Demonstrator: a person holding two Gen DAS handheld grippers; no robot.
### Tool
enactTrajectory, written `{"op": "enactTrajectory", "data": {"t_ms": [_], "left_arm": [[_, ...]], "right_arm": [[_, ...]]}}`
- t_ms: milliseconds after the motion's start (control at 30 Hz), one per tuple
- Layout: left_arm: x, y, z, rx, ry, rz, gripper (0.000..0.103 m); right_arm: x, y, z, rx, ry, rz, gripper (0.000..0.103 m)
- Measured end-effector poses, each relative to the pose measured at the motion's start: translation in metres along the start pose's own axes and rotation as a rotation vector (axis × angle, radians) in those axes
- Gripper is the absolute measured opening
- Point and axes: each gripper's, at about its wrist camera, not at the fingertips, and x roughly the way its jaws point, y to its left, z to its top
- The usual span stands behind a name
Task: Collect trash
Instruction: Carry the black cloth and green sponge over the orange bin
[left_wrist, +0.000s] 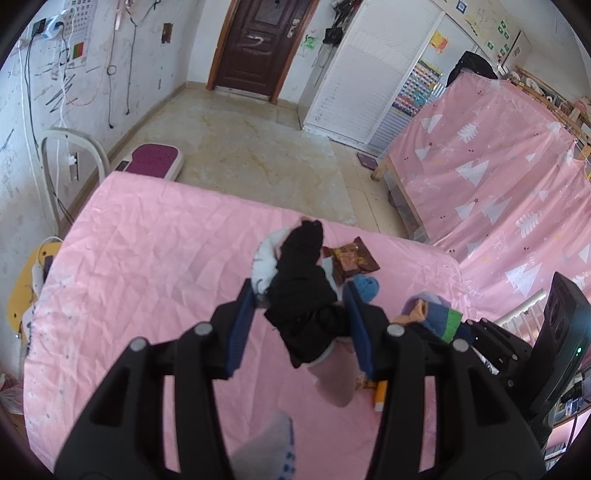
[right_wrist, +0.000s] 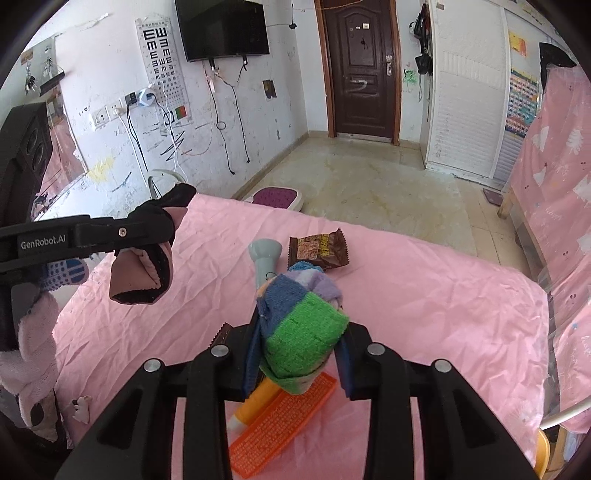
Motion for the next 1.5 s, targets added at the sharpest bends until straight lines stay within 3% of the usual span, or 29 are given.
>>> {"op": "enactTrajectory", "data": {"t_ms": [567,1500], "left_arm": [[-0.008,-0.077,-0.020,0.124,-0.015,-0.002,0.046],[0.027,-0.199,-0.061,0.345,0.052,-0.007,0.046]], "right_arm": [[-0.071,-0.043,-0.028,0.084,-0.127,-0.053,0.024],[-0.146,-0.142,-0.099,0.281,-0.242,-0.137,0.024]]}}
